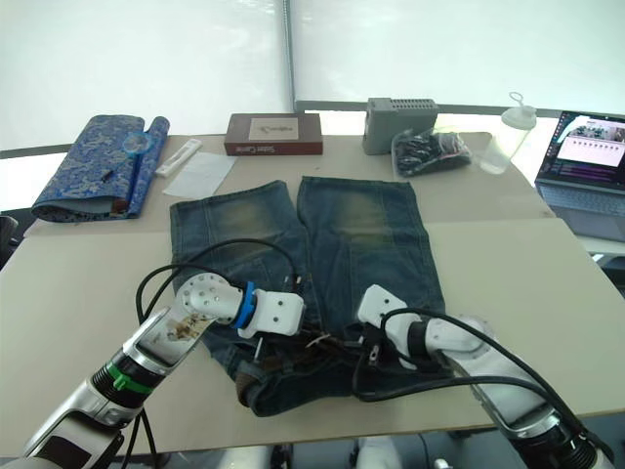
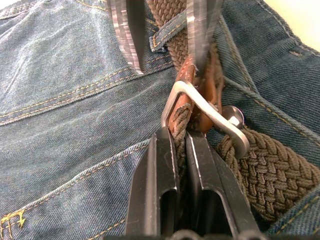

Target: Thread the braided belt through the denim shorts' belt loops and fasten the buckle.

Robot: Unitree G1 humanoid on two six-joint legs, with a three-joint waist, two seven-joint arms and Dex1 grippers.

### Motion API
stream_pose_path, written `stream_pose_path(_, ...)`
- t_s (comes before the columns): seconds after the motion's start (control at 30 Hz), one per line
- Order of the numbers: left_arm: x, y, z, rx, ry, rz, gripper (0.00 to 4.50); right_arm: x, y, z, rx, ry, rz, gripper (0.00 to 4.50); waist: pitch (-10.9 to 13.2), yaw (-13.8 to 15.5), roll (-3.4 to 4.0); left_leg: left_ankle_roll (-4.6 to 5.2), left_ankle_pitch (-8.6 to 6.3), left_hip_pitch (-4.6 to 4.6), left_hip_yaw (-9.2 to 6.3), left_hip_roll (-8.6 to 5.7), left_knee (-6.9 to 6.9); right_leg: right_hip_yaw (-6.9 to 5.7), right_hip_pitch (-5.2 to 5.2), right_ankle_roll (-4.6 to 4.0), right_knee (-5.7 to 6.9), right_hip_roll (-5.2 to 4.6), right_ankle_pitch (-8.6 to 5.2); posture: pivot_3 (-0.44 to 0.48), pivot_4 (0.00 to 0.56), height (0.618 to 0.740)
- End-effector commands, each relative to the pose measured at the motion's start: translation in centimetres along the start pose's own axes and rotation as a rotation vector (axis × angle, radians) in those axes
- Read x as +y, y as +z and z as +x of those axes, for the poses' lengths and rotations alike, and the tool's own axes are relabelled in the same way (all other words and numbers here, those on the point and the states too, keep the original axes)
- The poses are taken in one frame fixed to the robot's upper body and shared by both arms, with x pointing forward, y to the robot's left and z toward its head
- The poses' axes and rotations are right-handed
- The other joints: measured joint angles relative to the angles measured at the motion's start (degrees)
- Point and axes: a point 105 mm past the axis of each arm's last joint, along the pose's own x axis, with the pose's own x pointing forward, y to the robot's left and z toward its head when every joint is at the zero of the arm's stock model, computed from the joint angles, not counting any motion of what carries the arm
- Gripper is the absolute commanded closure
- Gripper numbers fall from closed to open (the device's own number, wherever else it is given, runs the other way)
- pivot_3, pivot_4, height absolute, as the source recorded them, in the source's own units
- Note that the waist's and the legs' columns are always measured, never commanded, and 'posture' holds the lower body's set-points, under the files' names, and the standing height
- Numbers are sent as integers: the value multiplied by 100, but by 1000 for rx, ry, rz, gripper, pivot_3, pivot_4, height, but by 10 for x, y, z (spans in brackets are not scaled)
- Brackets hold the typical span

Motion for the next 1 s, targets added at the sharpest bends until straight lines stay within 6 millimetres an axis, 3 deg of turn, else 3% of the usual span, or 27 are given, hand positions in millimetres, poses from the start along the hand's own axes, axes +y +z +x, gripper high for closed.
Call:
stream_pose_path(0.03,-1,7,3,-19,-12,23,4500,11,11,1,-47,50,-8,2490,0,1,0,0,0,0,0,0,0,0,1,0,0,0,0,0,150,709)
stream_pose_path(0.3,-1,7,3,-18,-13,29,4500,1,11,5,-46,-6,-14,2490,0,3,0,0,0,0,0,0,1,0,1,0,0,0,0,0,150,709)
stream_pose_path(0.43,0,7,3,-18,-10,30,4500,0,9,6,-33,-1,-17,3752,0,4,0,0,0,0,0,0,1,1,1,0,-2,0,0,0,150,709)
stream_pose_path(0.53,1,8,4,-18,-8,30,4500,2,7,6,-20,7,-17,4453,0,2,0,0,0,0,0,0,1,0,1,0,-2,0,0,0,150,709)
stream_pose_path(0.8,4,11,-1,-52,0,-46,4500,1,6,4,-6,-1,-33,4453,0,11,0,1,-1,-1,0,-2,1,1,2,0,-3,-1,0,0,150,709)
stream_pose_path(0.9,7,31,-25,-214,-24,-243,3395,-3,7,2,-7,-34,-44,4500,2,-5,-3,1,0,-7,0,1,2,-1,-4,0,-2,0,0,0,150,709)
stream_pose_path(1.0,24,46,-62,-371,11,-481,2119,-8,7,-1,-5,-65,-52,4500,4,-18,-3,2,0,-12,-4,2,2,-3,-8,0,-1,0,0,0,150,709)
